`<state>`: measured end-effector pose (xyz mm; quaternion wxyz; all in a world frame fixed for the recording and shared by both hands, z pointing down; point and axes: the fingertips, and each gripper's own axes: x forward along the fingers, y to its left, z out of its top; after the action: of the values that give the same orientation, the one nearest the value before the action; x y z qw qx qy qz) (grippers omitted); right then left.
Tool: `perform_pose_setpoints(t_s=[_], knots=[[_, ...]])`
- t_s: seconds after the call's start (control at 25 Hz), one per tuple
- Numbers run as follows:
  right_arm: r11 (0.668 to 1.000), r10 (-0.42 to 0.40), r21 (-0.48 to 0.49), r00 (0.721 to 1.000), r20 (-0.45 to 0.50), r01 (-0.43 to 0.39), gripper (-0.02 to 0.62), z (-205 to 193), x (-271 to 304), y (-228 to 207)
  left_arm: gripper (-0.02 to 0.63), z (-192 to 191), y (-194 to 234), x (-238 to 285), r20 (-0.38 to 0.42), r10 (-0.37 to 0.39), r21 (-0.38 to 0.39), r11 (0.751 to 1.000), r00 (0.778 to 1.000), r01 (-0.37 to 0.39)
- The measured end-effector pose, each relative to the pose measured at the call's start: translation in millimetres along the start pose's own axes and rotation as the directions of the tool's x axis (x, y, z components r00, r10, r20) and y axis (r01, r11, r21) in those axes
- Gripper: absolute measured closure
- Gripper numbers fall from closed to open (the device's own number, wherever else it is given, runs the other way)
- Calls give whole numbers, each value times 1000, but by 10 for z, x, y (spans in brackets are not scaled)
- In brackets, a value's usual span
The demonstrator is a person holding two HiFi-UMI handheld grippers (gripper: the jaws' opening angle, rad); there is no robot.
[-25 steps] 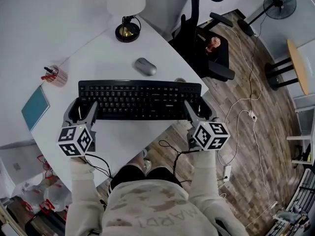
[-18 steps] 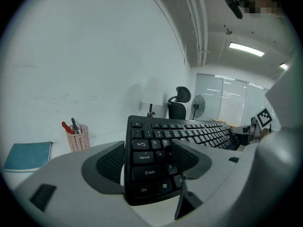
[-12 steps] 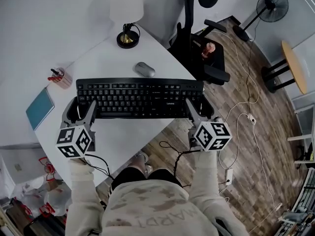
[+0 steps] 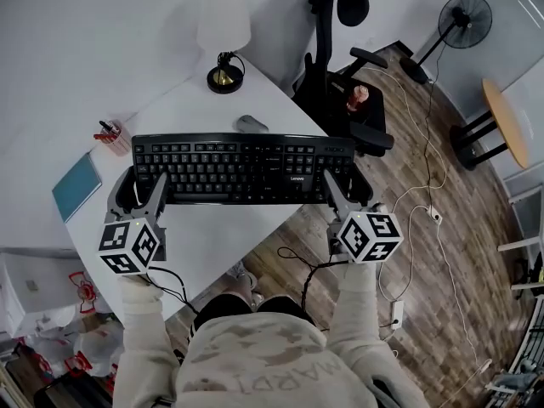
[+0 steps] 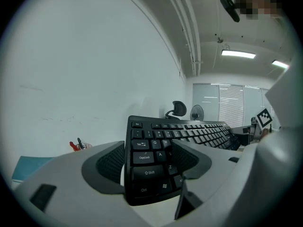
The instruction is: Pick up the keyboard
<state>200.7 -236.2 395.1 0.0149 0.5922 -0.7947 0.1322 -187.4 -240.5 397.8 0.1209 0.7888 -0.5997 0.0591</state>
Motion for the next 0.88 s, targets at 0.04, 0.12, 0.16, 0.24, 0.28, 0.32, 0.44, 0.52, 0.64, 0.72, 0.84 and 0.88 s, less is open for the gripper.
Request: perform_pose_setpoints(t_s=[0.04,0.12,0.16,0.24,0.28,0.32,0.44,0.52,0.64,0.72,0.84,0.88], knots=[[1000,1,-3,1000,8,-1,302,30,-29,7,291,27,-16,-27,8,-1,1,1000,1000,1],[1000,3,-10,1000,23,-3,302,89,-83,28,291,80,-39,-81,25,-2,3,1000,1000,2],[1000,4,-13,1000,31,-3,302,118,-108,39,291,105,-49,-106,33,-2,4,1000,999,2],[1000,5,-21,999,46,-4,302,173,-159,57,291,152,-70,-158,52,-2,6,1000,999,2],[1000,6,-24,999,54,-5,302,202,-185,65,291,178,-84,-183,62,-2,8,1000,998,2],[1000,7,-28,998,62,-5,302,234,-212,71,291,205,-99,-207,72,-3,9,1000,997,2],[999,9,-41,996,86,-5,302,343,-299,81,291,288,-156,-272,95,-7,13,1000,995,5],[999,10,-49,995,104,-5,302,416,-367,73,291,348,-213,-315,112,-9,16,1000,994,8],[998,11,-56,992,127,-4,302,495,-467,69,291,424,-285,-386,137,-14,23,1000,990,11],[998,12,-59,990,141,-3,303,536,-530,78,291,469,-318,-435,151,-17,29,1000,988,13],[998,12,-65,987,159,-2,303,614,-642,79,291,546,-391,-513,171,-22,36,999,985,16],[998,12,-68,986,165,-1,303,639,-671,84,291,567,-407,-533,177,-24,37,999,984,17]])
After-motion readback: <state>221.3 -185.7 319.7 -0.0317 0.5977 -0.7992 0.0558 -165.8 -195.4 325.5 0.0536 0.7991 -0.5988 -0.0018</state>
